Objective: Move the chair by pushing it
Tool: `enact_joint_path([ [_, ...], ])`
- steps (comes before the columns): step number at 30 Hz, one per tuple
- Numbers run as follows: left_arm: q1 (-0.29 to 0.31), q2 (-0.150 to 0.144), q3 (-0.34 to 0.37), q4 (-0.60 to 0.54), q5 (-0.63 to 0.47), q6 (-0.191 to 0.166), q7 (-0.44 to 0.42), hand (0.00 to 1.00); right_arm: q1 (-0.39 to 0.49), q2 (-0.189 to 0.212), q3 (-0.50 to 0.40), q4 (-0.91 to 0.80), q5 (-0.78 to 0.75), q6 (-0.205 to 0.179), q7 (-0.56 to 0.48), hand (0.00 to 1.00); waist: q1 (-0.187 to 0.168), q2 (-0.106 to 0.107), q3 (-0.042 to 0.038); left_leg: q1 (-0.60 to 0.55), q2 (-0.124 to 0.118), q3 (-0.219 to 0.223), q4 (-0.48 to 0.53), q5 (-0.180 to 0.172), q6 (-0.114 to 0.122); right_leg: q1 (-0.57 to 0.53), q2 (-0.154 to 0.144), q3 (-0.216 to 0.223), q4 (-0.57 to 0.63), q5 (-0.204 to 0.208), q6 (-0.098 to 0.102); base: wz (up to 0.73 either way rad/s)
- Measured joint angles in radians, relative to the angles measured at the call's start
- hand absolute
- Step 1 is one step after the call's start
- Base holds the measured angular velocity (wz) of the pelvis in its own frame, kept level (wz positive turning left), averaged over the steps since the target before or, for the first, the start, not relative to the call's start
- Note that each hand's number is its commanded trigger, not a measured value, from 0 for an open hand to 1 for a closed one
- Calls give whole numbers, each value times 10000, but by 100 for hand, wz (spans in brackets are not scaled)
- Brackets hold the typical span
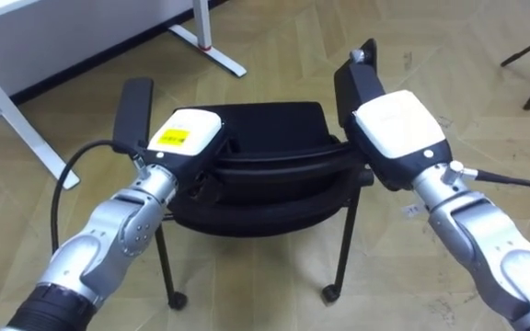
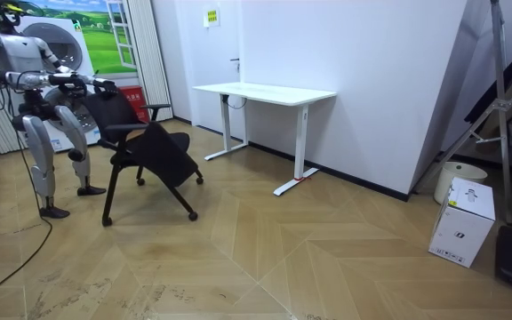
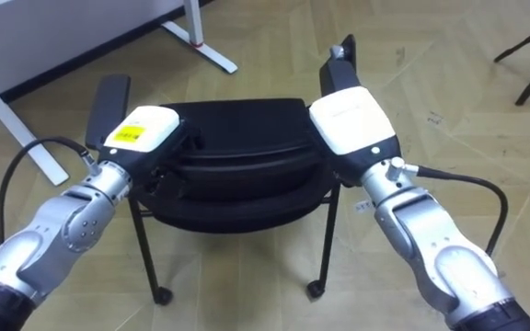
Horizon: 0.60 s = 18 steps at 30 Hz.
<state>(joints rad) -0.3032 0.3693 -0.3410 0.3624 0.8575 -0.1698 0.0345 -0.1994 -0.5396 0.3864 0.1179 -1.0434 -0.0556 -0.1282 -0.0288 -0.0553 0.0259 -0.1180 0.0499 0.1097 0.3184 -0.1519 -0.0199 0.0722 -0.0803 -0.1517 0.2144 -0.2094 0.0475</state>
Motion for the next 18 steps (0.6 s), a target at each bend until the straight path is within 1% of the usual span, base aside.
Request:
enact_joint_path([
  [1,0,2,11,20,1,1,4,100,-55,10,-1,30,18,4,62,100,6,10,18,-57,64,-52,118,-50,-30,-18,59,-49,85,-25,-32,8],
  [2,-3,13,15,35,0,0,13,100,-90,20,7,55,32,0,118,100,6,9,20,-112,103,-106,227,-78,-55,-12,102,-75,99,-42,-62,17],
  [3,-5,15,12,84,6,0,48,100,-146,20,18,175,124,-89,156,100,-14,14,35,-223,180,-256,487,-181,-109,39,189,-192,147,-100,-150,26],
  [4,-9,29,9,97,29,-3,30,100,-157,26,4,250,219,-168,165,100,-57,65,70,-360,303,-439,842,-325,-182,92,313,-365,256,-177,-223,32],
  [5,-9,39,8,108,29,-22,9,100,-135,31,-1,259,250,-191,174,100,-76,71,73,-423,334,-527,974,-375,-215,115,353,-461,302,-240,-268,32],
  [6,-8,43,3,168,29,-60,7,100,-130,58,13,339,259,-215,175,100,-43,61,82,-453,413,-611,1102,-421,-269,115,415,-556,504,-361,-338,24],
  [7,-9,38,3,296,18,-132,24,100,-151,71,15,435,259,-320,167,100,7,47,78,-457,461,-696,1177,-459,-332,123,450,-639,696,-526,-416,22],
  [8,-9,29,2,347,10,-158,31,100,-154,70,15,482,260,-375,156,100,10,56,83,-460,477,-735,1276,-472,-353,125,452,-718,813,-612,-442,22],
  [10,-6,4,-19,471,10,-206,4,100,-118,98,-47,670,258,-546,79,100,25,36,92,-469,527,-884,1530,-518,-444,93,462,-956,1164,-970,-548,30],
  [13,-6,-3,-128,504,0,-196,20,100,-19,75,-90,654,250,-555,92,100,-14,10,80,-585,599,-887,1724,-477,-538,106,488,-1272,1467,-1218,-653,34],
  [14,-7,-16,-133,502,-2,-196,28,100,0,61,-113,656,250,-563,96,100,-17,8,78,-634,608,-881,1805,-472,-545,86,491,-1305,1532,-1262,-665,31],
  [15,-8,-20,-149,493,-35,-197,42,100,49,61,-167,632,262,-571,90,100,-24,33,75,-787,653,-808,1994,-467,-549,8,491,-1403,1698,-1364,-710,24],
  [17,-6,-34,-161,496,-16,-218,152,100,101,60,-250,638,261,-617,53,100,-6,57,73,-951,761,-654,2188,-449,-536,-73,532,-1507,1802,-1423,-761,16],
  [18,-5,-42,-165,519,-1,-253,202,100,154,75,-247,642,251,-641,-17,100,47,89,96,-969,803,-539,2192,-405,-528,-103,545,-1496,1844,-1434,-790,5],
])
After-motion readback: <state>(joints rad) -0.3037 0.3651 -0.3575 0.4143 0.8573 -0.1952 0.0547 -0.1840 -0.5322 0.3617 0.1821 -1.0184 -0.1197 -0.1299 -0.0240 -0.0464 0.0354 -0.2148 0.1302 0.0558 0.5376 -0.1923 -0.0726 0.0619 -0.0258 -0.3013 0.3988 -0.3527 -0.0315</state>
